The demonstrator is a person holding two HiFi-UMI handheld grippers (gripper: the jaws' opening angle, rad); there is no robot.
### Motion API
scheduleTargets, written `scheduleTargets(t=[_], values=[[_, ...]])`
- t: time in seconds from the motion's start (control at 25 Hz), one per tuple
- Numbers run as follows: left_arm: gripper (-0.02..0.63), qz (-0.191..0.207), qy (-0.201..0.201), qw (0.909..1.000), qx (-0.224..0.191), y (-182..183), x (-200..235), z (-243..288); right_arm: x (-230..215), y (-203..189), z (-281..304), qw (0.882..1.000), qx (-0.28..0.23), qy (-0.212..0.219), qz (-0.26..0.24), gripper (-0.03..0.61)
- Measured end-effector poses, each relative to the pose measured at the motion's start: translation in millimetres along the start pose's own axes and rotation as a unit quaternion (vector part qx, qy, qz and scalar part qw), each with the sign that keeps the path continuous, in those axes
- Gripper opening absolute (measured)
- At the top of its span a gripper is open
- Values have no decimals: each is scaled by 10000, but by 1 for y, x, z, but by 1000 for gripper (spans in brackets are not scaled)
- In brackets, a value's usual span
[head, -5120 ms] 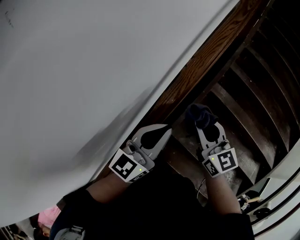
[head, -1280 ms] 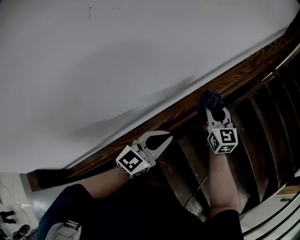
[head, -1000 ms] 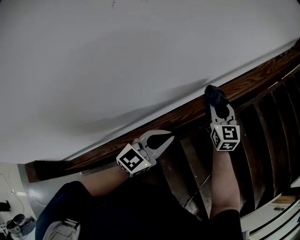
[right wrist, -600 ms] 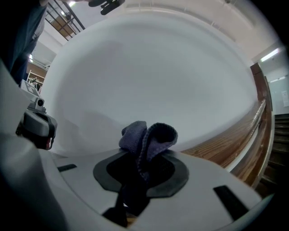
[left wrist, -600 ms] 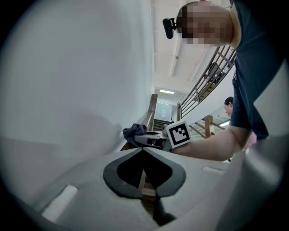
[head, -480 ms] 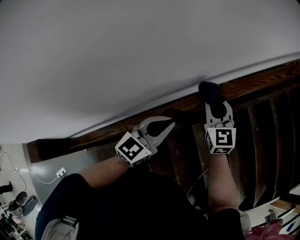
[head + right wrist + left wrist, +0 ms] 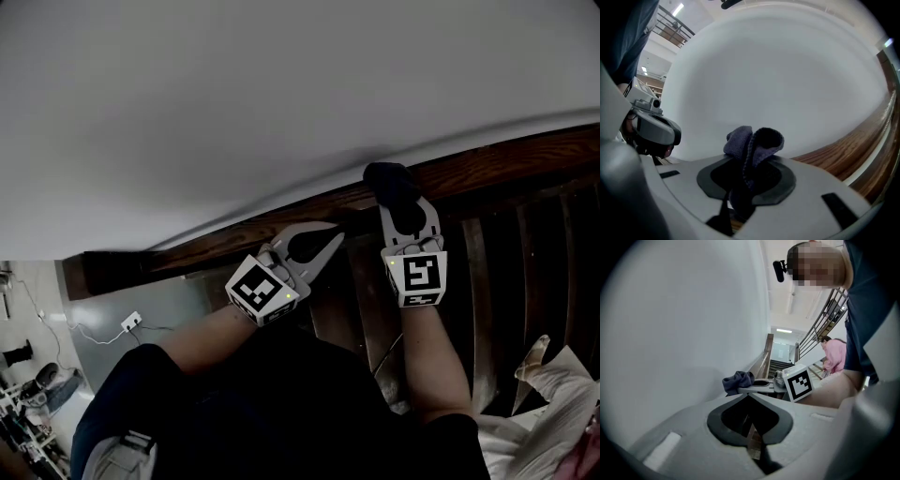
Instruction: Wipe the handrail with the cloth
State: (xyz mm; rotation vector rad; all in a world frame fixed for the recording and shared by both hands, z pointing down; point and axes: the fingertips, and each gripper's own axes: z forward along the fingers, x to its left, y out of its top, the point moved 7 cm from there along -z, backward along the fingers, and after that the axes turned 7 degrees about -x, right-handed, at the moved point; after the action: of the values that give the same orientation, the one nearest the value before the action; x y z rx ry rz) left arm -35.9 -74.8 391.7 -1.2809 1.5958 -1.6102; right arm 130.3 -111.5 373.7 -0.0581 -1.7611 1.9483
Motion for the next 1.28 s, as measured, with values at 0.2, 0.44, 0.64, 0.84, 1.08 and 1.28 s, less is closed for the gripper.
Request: scheduleTargets(t=[0.2, 0.44, 0.64, 0.84, 1.08, 1.28], values=[[5, 124, -3, 9999, 62, 1, -2, -18, 40, -7, 8, 9986, 139, 462, 230, 96], [5, 141, -145, 9998, 58, 12, -14, -24, 57, 4, -7, 9960, -105, 582, 668, 96], [5, 262, -384, 9989, 8, 26, -28, -23, 53, 22, -39, 9957, -263, 320, 829, 95], [5, 421, -661, 9969, -95, 46, -40, -16, 47, 37, -69, 9941, -455, 17, 984, 95], [5, 536, -1090, 9921, -300, 65, -59, -3, 43, 50, -125, 9869, -755, -368, 1376, 96], [5, 471, -1458, 9877, -316, 74, -79, 5, 46, 50, -174, 9815, -798, -709, 1591, 95]])
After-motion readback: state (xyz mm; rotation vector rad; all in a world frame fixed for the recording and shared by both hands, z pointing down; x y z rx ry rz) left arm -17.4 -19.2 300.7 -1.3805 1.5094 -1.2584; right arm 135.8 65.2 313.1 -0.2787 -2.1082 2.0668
